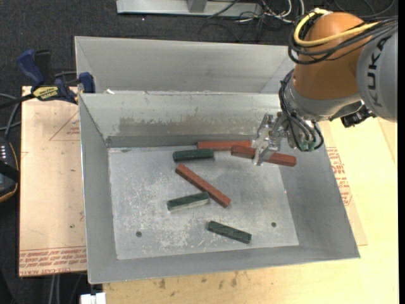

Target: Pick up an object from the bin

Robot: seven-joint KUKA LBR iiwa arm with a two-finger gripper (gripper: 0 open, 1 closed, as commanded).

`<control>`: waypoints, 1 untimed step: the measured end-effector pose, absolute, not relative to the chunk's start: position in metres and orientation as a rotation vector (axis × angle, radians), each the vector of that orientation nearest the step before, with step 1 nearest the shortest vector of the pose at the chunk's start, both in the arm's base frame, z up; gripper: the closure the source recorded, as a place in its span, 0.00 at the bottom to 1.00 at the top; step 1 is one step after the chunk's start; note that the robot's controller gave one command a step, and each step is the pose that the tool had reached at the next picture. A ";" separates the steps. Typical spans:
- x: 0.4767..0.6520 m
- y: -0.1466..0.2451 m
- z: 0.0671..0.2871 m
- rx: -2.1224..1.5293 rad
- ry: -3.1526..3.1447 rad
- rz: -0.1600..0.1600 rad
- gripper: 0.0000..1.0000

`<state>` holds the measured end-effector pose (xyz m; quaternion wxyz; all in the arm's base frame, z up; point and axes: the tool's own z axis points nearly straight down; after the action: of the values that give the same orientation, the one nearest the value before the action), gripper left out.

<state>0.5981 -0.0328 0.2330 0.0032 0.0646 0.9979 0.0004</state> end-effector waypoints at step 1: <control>0.597 -0.033 0.232 0.203 3.131 0.002 0.00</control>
Offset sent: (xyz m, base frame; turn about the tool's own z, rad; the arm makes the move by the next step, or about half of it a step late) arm 0.0000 0.0000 0.0000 0.0000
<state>0.5975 -0.0327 0.2317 0.0018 0.0646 0.9979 0.0005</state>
